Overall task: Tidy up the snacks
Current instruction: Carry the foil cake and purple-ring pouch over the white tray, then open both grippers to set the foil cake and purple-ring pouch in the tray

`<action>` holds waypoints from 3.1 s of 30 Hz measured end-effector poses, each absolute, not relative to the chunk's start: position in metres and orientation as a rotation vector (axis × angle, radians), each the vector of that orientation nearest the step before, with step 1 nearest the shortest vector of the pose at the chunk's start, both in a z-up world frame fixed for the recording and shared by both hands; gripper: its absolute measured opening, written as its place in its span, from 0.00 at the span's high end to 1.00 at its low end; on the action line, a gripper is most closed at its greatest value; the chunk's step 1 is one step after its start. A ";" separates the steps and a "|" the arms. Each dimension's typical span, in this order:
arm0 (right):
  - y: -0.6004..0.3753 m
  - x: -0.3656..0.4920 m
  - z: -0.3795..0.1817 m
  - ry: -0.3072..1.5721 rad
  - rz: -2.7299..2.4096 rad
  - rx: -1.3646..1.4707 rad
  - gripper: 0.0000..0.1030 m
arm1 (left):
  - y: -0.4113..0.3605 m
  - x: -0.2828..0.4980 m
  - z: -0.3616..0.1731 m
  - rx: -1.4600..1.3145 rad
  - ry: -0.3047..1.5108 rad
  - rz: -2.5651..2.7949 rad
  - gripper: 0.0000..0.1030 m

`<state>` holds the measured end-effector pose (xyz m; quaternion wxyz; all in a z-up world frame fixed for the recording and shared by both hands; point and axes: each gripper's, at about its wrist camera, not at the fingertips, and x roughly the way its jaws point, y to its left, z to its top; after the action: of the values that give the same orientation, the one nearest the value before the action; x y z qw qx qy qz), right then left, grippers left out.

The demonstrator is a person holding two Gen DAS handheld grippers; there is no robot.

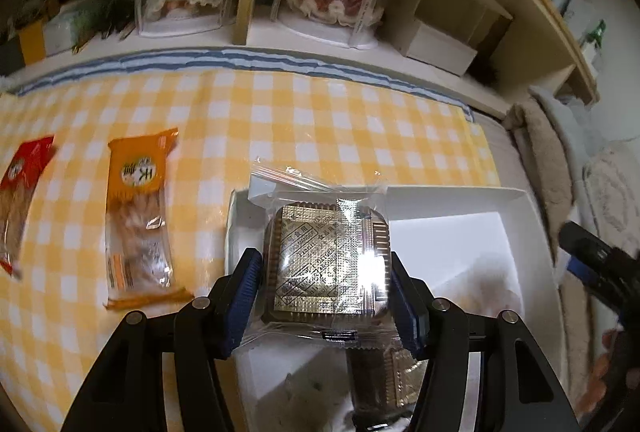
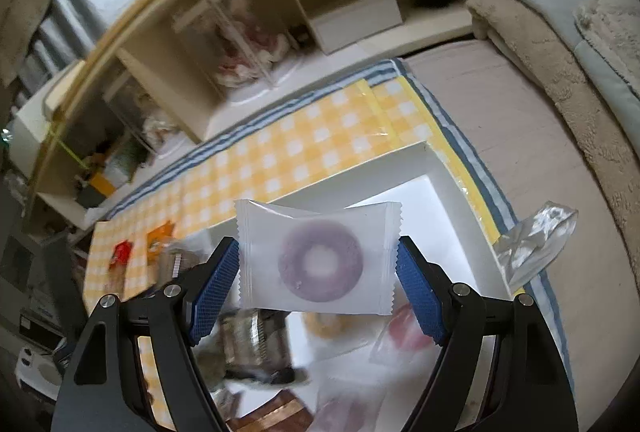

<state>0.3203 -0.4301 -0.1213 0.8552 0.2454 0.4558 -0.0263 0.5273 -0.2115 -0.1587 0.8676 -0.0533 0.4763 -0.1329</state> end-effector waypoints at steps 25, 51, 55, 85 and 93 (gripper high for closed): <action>-0.436 0.337 -0.155 1.040 -0.140 0.410 0.00 | -0.214 0.502 -0.154 -0.090 0.963 -0.290 0.26; -0.439 0.340 -0.197 1.145 -0.105 0.593 0.75 | -0.212 0.508 -0.160 -0.002 1.001 -0.295 0.66; -0.429 0.336 -0.181 1.129 -0.025 0.541 0.75 | -0.212 0.510 -0.160 -0.059 1.018 -0.325 0.68; -0.374 0.299 -0.154 1.166 0.174 0.440 0.71 | -0.233 0.485 -0.146 -0.059 1.022 -0.428 0.85; -0.442 0.288 -0.157 1.052 0.014 0.620 0.71 | -0.251 0.493 -0.167 -0.009 1.069 -0.451 0.85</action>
<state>0.2878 -0.4418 -0.1568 0.8192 0.2911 0.4941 0.0066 0.4934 -0.2511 -0.1668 0.8363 -0.0040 0.5051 -0.2132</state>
